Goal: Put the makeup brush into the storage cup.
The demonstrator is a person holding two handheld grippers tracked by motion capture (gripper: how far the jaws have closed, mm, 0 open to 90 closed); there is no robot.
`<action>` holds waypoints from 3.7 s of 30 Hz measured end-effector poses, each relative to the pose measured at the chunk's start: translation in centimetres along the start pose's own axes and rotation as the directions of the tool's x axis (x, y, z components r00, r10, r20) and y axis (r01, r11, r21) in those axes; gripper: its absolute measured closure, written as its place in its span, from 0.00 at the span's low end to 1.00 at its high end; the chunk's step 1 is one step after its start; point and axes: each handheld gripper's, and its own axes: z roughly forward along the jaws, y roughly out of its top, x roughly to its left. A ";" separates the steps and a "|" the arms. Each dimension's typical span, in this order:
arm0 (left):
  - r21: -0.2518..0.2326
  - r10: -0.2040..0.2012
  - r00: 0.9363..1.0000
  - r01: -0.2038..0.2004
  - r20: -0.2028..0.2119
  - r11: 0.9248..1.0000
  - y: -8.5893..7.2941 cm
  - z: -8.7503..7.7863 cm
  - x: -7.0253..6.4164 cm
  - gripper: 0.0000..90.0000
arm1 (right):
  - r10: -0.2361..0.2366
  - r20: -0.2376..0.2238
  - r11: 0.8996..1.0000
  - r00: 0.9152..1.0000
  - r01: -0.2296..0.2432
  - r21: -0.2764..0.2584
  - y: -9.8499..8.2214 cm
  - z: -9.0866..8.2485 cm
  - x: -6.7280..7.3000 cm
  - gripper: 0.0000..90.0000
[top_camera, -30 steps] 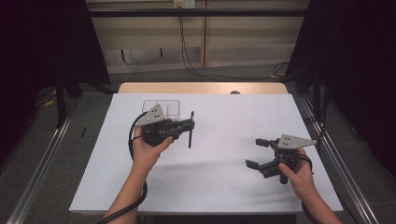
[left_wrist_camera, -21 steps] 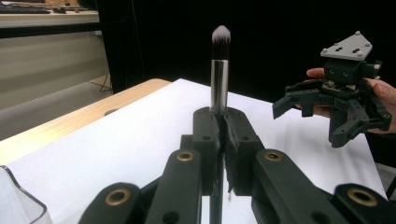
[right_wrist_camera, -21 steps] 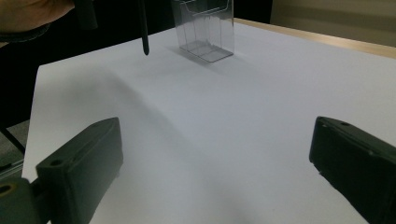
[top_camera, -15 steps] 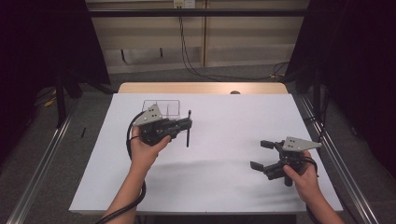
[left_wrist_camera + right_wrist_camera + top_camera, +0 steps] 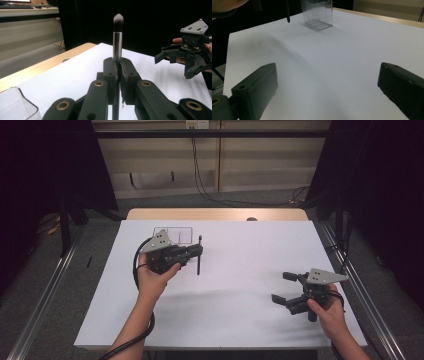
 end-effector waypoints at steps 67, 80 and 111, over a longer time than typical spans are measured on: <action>-0.046 -0.023 0.993 0.017 -0.118 0.999 1.9 -1.9 4.3 0.94 | 0.041 0.041 0.998 0.998 -0.039 -0.046 -1.4 -2.2 -0.4 0.03; -0.048 -0.024 0.990 0.017 -0.142 0.999 2.2 -2.2 5.2 0.94 | 0.043 0.039 0.998 0.998 -0.042 -0.044 -1.5 -2.1 -0.3 0.03; -0.063 -0.029 0.979 0.017 -0.203 0.998 3.3 -2.2 7.5 0.94 | 0.040 0.042 0.998 0.998 -0.039 -0.044 -1.6 -2.2 -0.3 0.03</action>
